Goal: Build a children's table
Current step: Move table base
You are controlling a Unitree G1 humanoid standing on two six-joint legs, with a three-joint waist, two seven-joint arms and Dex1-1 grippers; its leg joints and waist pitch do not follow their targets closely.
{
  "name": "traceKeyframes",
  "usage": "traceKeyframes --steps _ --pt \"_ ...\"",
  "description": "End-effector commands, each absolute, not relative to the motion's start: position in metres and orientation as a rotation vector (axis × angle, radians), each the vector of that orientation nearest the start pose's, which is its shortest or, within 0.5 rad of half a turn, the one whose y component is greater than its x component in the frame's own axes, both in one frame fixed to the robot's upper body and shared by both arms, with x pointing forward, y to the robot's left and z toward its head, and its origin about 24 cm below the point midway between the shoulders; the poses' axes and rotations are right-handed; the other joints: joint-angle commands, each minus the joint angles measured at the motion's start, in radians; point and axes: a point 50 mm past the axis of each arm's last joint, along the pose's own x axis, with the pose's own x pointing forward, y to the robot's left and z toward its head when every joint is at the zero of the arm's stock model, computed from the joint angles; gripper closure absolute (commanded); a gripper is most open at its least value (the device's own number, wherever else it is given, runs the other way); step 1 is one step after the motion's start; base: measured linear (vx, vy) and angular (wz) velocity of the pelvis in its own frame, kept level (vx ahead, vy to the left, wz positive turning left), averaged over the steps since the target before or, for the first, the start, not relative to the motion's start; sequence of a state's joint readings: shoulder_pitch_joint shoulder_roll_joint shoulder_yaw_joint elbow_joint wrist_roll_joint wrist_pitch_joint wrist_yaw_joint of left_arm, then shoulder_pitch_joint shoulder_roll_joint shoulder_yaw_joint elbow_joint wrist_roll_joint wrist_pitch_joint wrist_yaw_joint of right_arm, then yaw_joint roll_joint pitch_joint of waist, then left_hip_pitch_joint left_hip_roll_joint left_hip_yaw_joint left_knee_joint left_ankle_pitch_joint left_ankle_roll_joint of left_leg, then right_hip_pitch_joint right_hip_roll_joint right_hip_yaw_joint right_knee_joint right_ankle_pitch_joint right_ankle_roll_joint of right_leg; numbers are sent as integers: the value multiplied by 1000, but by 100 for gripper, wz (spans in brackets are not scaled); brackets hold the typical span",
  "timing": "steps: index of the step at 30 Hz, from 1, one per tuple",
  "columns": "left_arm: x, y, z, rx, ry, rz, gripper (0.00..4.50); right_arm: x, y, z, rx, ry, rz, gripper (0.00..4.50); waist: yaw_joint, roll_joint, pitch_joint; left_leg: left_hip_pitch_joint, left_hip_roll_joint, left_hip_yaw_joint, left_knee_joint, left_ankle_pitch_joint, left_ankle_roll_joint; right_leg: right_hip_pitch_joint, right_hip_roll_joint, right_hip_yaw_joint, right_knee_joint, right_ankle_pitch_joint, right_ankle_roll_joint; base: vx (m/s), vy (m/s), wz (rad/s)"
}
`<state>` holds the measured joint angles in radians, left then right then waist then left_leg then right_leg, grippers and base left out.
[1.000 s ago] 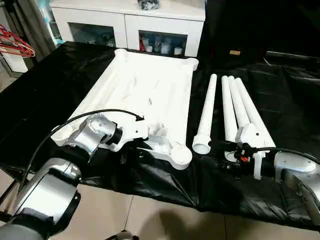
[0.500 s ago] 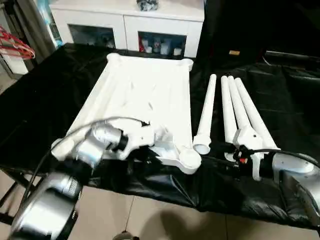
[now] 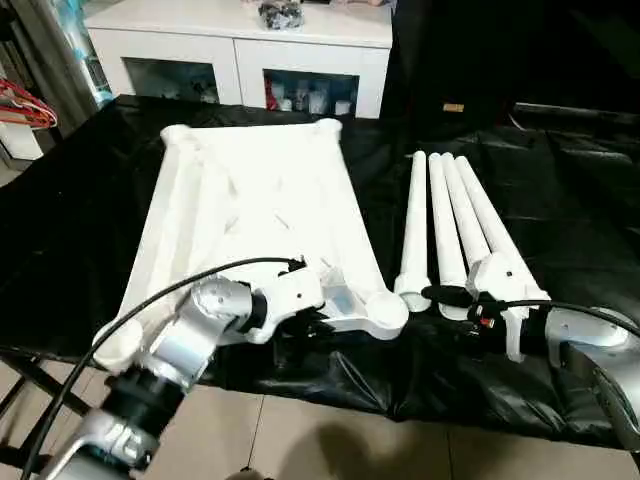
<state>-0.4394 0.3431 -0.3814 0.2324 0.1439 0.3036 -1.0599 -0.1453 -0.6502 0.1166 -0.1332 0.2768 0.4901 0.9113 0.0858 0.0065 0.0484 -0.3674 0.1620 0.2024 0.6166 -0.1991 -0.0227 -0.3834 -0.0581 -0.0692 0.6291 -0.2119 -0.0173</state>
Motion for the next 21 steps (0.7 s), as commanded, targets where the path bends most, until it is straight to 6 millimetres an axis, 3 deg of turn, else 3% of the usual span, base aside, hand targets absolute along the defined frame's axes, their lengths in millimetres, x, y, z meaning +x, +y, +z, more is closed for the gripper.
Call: traceKeyframes --steps 1,11,21 --pt "286 99 47 503 460 -1232 445 253 -196 80 -284 435 976 141 3 -16 -47 10 81 -50 -81 -198 43 32 -110 66 -107 -339 -158 0 0 0" --pt "281 82 46 502 513 -1147 445 251 -200 78 -291 444 961 141 4 -11 -51 9 81 -49 -80 -160 67 38 -107 63 -103 -235 -189 0 0 0" --pt "288 83 50 562 378 -1194 445 251 -199 76 -299 448 958 141 6 -11 -48 9 78 -51 -83 -202 61 35 -106 61 -114 -309 -156 0 0 0"
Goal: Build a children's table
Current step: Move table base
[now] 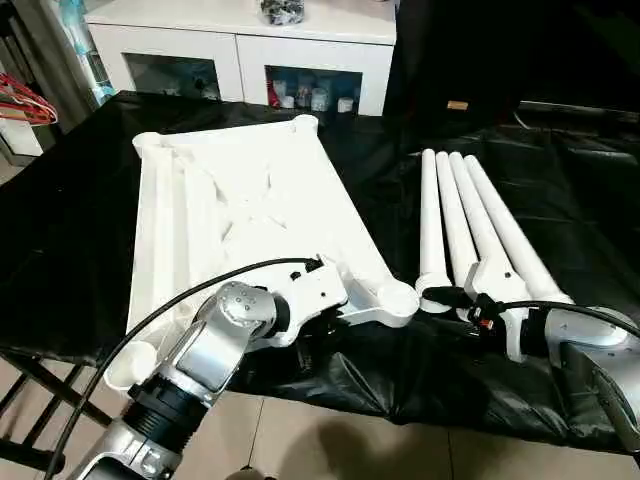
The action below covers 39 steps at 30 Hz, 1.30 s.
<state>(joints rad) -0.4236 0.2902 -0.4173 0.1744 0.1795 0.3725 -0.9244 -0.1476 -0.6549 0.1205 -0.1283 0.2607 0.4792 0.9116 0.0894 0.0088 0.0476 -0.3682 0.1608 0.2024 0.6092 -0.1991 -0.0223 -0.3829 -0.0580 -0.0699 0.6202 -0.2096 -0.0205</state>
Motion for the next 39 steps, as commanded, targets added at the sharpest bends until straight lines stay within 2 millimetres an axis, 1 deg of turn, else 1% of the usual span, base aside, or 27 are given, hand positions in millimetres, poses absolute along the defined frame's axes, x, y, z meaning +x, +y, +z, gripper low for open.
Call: traceKeyframes --steps 1,3,5,6,8,9,13,14,16,19,20,21,22,23,25,27,28,29,30,31,32,33,34,35,37,38,39 --pt "290 87 49 586 366 -1206 445 252 -197 76 -301 445 959 141 2 -14 -48 11 81 -50 -76 -205 58 35 -108 63 -105 -312 -152 0 0 0" --pt "294 92 48 614 363 -1205 445 252 -197 76 -301 444 960 141 3 -14 -49 11 77 -49 -75 -202 59 34 -106 62 -106 -326 -142 0 0 0" --pt "295 94 48 629 360 -1219 445 252 -196 76 -302 444 960 141 3 -12 -49 12 79 -50 -76 -198 56 33 -107 63 -105 -321 -141 0 0 0" --pt "297 98 50 651 352 -1244 445 252 -196 76 -303 442 960 141 4 -7 -50 10 81 -51 -77 -192 55 34 -108 63 -101 -302 -147 0 0 0" --pt "297 101 51 647 346 -1268 445 252 -196 76 -304 441 960 141 3 -8 -51 11 81 -51 -78 -191 55 34 -107 63 -100 -280 -154 0 0 0" --pt "297 101 51 651 345 -1276 445 251 -197 76 -305 442 958 141 3 -4 -52 11 82 -51 -78 -191 51 35 -108 63 -97 -266 -162 0 0 0" --pt "298 102 50 656 330 -1284 445 251 -198 75 -307 442 951 141 2 -5 -55 10 84 -49 -76 -169 54 38 -109 63 -90 -202 -184 0 0 0" --pt "300 102 49 658 324 -1279 445 251 -199 75 -309 441 948 141 3 -4 -54 11 82 -48 -75 -167 59 37 -109 63 -92 -198 -186 0 0 0" --pt "301 102 48 664 319 -1274 445 251 -199 75 -309 441 947 141 4 -7 -52 10 81 -47 -75 -172 62 39 -110 63 -94 -222 -181 0 0 0" --pt "303 103 48 651 307 -1292 445 251 -199 76 -310 438 947 141 6 -5 -51 12 79 -47 -75 -189 57 36 -110 62 -104 -312 -151 0 0 0" --pt "304 103 49 641 301 -1298 419 251 -199 76 -309 438 948 141 5 -5 -51 12 81 -48 -76 -190 54 36 -110 62 -102 -314 -150 0 0 0" --pt "305 103 51 613 296 -1296 403 251 -199 76 -310 436 948 141 5 -8 -51 12 81 -48 -77 -191 53 35 -109 62 -103 -314 -148 0 0 0" --pt "305 103 52 608 297 -1298 403 251 -199 76 -310 436 949 141 5 -6 -51 12 81 -48 -77 -190 53 35 -110 62 -102 -314 -149 0 0 0" --pt "305 106 54 573 311 -1311 381 252 -198 77 -309 433 949 141 6 -6 -53 12 81 -48 -76 -186 51 35 -112 62 -100 -306 -153 0 0 0" --pt "304 109 56 583 305 -1319 375 252 -198 77 -307 430 949 141 6 -5 -55 11 84 -48 -77 -171 52 36 -110 62 -94 -258 -168 0 0 0" --pt "302 116 57 593 307 -1328 368 253 -197 79 -288 416 952 141 5 -6 -59 10 84 -48 -75 -139 66 39 -109 62 -84 -177 -184 0 0 0" --pt "301 118 59 597 299 -1329 344 253 -197 81 -275 406 953 141 6 -8 -60 9 85 -47 -75 -131 70 39 -111 63 -82 -160 -189 0 0 0" --pt "299 121 62 590 290 -1331 344 254 -196 83 -261 395 953 141 4 -6 -61 6 85 -48 -74 -110 77 42 -111 62 -76 -121 -201 0 0 0" --pt "295 125 69 529 278 -1331 337 255 -195 87 -240 374 951 141 4 -11 -62 6 86 -47 -73 -99 86 44 -114 62 -73 -96 -211 0 0 0" --pt "294 126 71 505 270 -1328 337 255 -195 88 -235 368 949 141 3 -9 -62 6 87 -46 -73 -93 86 44 -115 62 -69 -86 -219 0 0 0" --pt "294 126 72 493 266 -1325 329 255 -195 88 -233 365 948 141 3 -10 -58 7 85 -43 -73 -100 90 40 -112 61 -75 -100 -226 0 0 0" --pt "294 127 77 448 249 -1307 329 256 -194 91 -219 346 942 141 4 -12 -56 10 84 -41 -72 -115 85 39 -110 61 -77 -128 -225 0 0 0" --pt "294 127 79 427 237 -1293 329 258 -193 93 -210 331 932 141 5 -9 -57 13 86 -41 -73 -121 80 37 -111 62 -77 -138 -228 0 0 0" --pt "295 128 82 407 219 -1269 329 260 -192 95 -200 311 914 141 4 -9 -52 11 85 -41 -75 -134 73 36 -110 62 -82 -171 -222 0 0 0" --pt "301 131 87 349 178 -1164 329 263 -190 98 -188 283 874 141 5 -8 -52 14 85 -43 -76 -146 59 35 -108 61 -85 -203 -209 0 0 0" --pt "310 137 89 301 136 -978 329 268 -186 100 -147 261 815 141 1 4 -51 13 87 -43 -77 -154 47 34 -105 61 -82 -197 -211 0 0 0" --pt "317 145 86 270 130 -784 329 273 -180 101 -100 241 751 141 -4 6 -53 13 86 -46 -76 -172 33 36 -104 59 -83 -194 -216 0 0 0"
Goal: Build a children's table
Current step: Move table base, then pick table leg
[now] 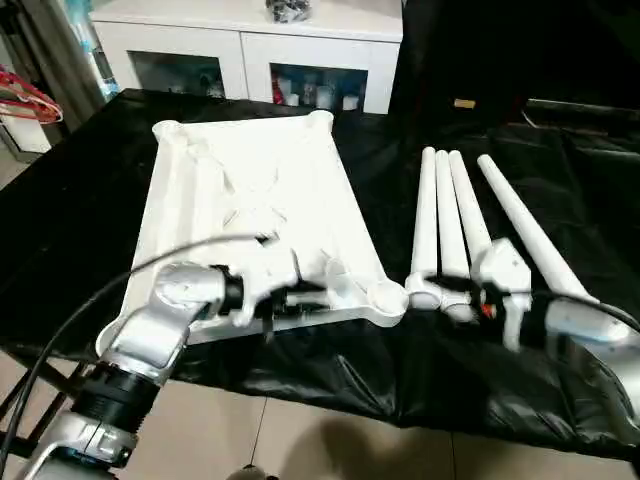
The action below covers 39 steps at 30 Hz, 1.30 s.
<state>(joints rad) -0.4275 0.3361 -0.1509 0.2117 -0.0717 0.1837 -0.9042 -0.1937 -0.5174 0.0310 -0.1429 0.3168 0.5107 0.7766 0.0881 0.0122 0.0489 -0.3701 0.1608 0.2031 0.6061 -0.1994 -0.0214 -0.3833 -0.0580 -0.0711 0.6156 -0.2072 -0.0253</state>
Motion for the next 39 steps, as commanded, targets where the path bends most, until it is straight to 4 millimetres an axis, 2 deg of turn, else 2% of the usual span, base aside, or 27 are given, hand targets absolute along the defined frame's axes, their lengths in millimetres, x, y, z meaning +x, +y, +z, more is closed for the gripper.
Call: traceKeyframes --steps 1,2,3,4,5,6,8,10,12,13,14,17,18,21,22,23,24,25,27,28,32,33,35,36,37,38,39 --pt "319 148 84 265 133 -714 329 274 -177 101 -82 234 727 141 -7 -3 -55 15 84 -48 -73 -172 30 38 -104 60 -80 -190 -210 0 0 0" --pt "320 149 84 264 134 -698 329 275 -177 101 -78 232 722 141 -4 -4 -55 15 83 -49 -73 -169 29 40 -105 60 -81 -194 -203 0 0 0" --pt "319 153 81 250 146 -635 326 276 -170 100 -43 220 698 123 -5 2 -56 15 81 -48 -73 -155 28 40 -104 62 -81 -191 -192 0 0 0" --pt "317 153 80 234 153 -626 324 277 -165 100 -25 213 685 106 -7 0 -57 14 80 -47 -73 -150 28 39 -102 62 -81 -181 -189 0 0 0" --pt "313 150 79 194 173 -656 310 279 -161 99 5 213 658 106 -9 -4 -58 14 80 -47 -74 -141 30 39 -101 62 -80 -171 -184 0 0 0" --pt "309 147 80 167 182 -681 301 280 -157 98 28 219 631 106 -10 -2 -59 14 79 -46 -74 -120 32 37 -101 63 -77 -148 -188 0 0 0" --pt "302 140 83 156 176 -740 285 283 -153 96 49 226 601 69 -7 -13 -61 14 84 -46 -74 -89 40 37 -104 65 -69 -112 -204 0 0 0" --pt "295 134 87 172 153 -820 261 288 -146 96 63 232 575 61 -6 -18 -60 15 85 -43 -74 -81 42 35 -103 65 -70 -110 -202 0 0 0" --pt "288 130 88 169 152 -874 239 300 -144 93 88 266 492 26 -5 -14 -55 19 82 -42 -78 -104 22 29 -101 65 -70 -143 -199 0 0 0" --pt "288 129 89 174 153 -888 239 303 -145 93 90 271 479 26 -7 -13 -54 20 82 -42 -80 -111 15 28 -100 65 -71 -151 -200 0 0 0" --pt "284 125 92 199 161 -958 230 315 -146 94 103 291 423 20 -1 -25 -51 21 80 -42 -82 -116 4 28 -106 67 -71 -197 -189 0 0 0" --pt "279 125 93 227 186 -1022 211 328 -147 92 76 325 353 9 -5 -22 -49 27 79 -38 -82 -135 -29 23 -101 68 -74 -214 -169 0 0 0" --pt "277 124 95 249 197 -1049 194 334 -149 93 60 344 312 0 -6 -32 -51 25 78 -37 -83 -120 -33 27 -99 69 -70 -187 -164 0 0 0" --pt "279 123 96 294 206 -1077 183 346 -152 98 69 370 268 0 -11 -26 -54 24 73 -35 -79 -79 -33 31 -96 69 -61 -111 -172 0 0 0" --pt "282 122 97 311 203 -1085 176 350 -153 99 59 398 252 0 -11 -27 -55 22 73 -35 -78 -71 -30 34 -97 70 -60 -94 -173 0 0 0" --pt "283 120 99 326 198 -1095 176 353 -155 100 53 421 238 0 -12 -22 -56 22 71 -35 -76 -53 -29 35 -93 69 -56 -62 -178 0 0 0" --pt "287 118 103 342 187 -1116 176 358 -156 103 64 448 231 0 -12 -23 -57 23 72 -34 -75 -48 -27 36 -94 70 -54 -40 -183 0 0 0" --pt "289 117 106 348 182 -1130 176 362 -157 104 62 467 230 0 -13 -27 -58 22 70 -33 -75 -49 -25 37 -93 69 -54 -41 -188 0 0 0" --pt "294 115 110 343 186 -1175 176 368 -158 103 61 515 221 0 -12 -16 -57 22 68 -33 -72 -62 -34 38 -96 70 -54 -53 -201 0 0 0" --pt "294 115 110 343 186 -1175 176 368 -158 103 61 515 221 0 -12 -19 -58 22 70 -32 -72 -64 -36 39 -96 70 -55 -49 -200 0 0 0" --pt "293 117 106 395 236 -1221 176 372 -155 98 60 587 221 0 -11 -16 -63 19 71 -34 -69 -35 -29 45 -98 68 -46 17 -219 0 0 0" --pt "289 119 104 407 262 -1244 176 374 -155 96 47 600 203 0 -13 -24 -63 18 71 -33 -69 -33 -25 46 -97 68 -46 23 -223 0 0 0" --pt "284 119 105 395 267 -1266 176 374 -155 96 50 604 201 0 -13 -23 -62 17 73 -33 -69 -38 -23 46 -101 67 -46 -2 -231 0 0 0" --pt "282 120 106 385 269 -1275 176 374 -155 97 54 606 203 0 -13 -41 -61 14 75 -34 -70 -36 -17 51 -105 69 -43 -20 -229 0 0 0" --pt "282 124 106 367 279 -1275 176 377 -150 95 80 623 221 0 -13 -49 -61 14 75 -31 -70 -33 -13 49 -105 69 -46 -34 -225 0 0 0" --pt "283 127 105 360 286 -1267 176 378 -147 94 92 631 230 0 -13 -39 -59 18 72 -30 -67 -45 -18 42 -105 69 -48 -69 -226 0 0 0" --pt "284 129 103 363 295 -1246 176 377 -147 91 93 643 227 0 -10 -15 -58 19 72 -33 -66 -54 -27 39 -105 70 -48 -75 -226 0 0 0"
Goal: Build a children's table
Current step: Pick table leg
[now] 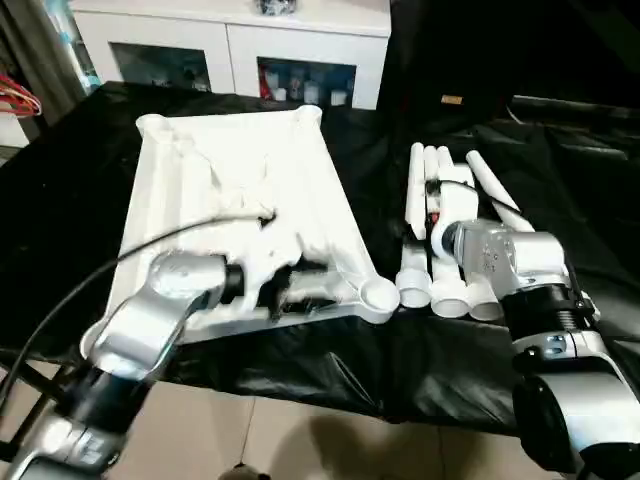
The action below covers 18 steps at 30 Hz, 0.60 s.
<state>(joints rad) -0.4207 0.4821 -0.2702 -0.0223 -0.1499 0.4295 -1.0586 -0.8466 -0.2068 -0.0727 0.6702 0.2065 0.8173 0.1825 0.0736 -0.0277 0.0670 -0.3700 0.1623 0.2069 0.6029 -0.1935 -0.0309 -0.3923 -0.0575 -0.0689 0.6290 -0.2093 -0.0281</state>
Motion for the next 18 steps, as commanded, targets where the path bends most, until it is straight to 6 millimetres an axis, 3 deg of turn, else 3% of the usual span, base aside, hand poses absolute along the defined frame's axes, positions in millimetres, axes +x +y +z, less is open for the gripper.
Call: traceKeyframes --steps 1,2,3,4,5,6,10,13,17,18 --pt "284 130 101 367 301 -1231 176 377 -147 90 90 652 223 0 -3 12 -72 18 72 -35 -67 -76 -29 46 -97 67 -65 -69 -221 0 0 0" --pt "283 129 100 385 304 -1237 176 377 -145 89 106 662 240 0 -2 9 -71 20 73 -35 -68 -91 -36 47 -98 68 -64 -72 -218 0 0 0" --pt "282 127 99 398 299 -1246 176 378 -144 88 110 666 248 0 -4 -34 -71 16 73 -33 -69 -85 -23 53 -101 68 -64 -88 -211 0 0 0" --pt "282 127 99 398 299 -1246 176 378 -144 88 110 666 248 0 2 -21 -71 16 73 -37 -68 -81 -21 53 -107 69 -61 -103 -210 0 0 0" --pt "281 125 99 414 296 -1259 176 379 -143 84 104 681 258 0 2 -22 -72 19 76 -33 -67 -72 -20 48 -106 68 -65 -108 -207 0 0 0" --pt "280 124 100 407 291 -1262 176 379 -143 83 95 693 258 0 2 -31 -71 19 77 -32 -68 -57 -20 46 -104 67 -61 -95 -205 0 0 0" --pt "280 121 100 407 288 -1274 176 381 -144 81 50 705 237 0 1 -24 -71 24 77 -33 -70 -55 -42 44 -100 66 -55 -49 -207 0 0 0" --pt "280 118 100 413 286 -1286 176 383 -145 83 42 694 227 0 1 -36 -71 23 76 -31 -69 -62 -45 46 -102 68 -54 -29 -214 0 0 0" --pt "282 117 101 425 282 -1299 176 386 -146 87 30 681 227 0 2 -33 -71 22 76 -32 -68 -71 -45 47 -102 69 -55 -42 -214 0 0 0" --pt "282 117 101 426 283 -1300 176 387 -147 89 29 675 224 0 3 -24 -71 22 76 -34 -68 -72 -48 47 -103 69 -54 -41 -214 0 0 0"
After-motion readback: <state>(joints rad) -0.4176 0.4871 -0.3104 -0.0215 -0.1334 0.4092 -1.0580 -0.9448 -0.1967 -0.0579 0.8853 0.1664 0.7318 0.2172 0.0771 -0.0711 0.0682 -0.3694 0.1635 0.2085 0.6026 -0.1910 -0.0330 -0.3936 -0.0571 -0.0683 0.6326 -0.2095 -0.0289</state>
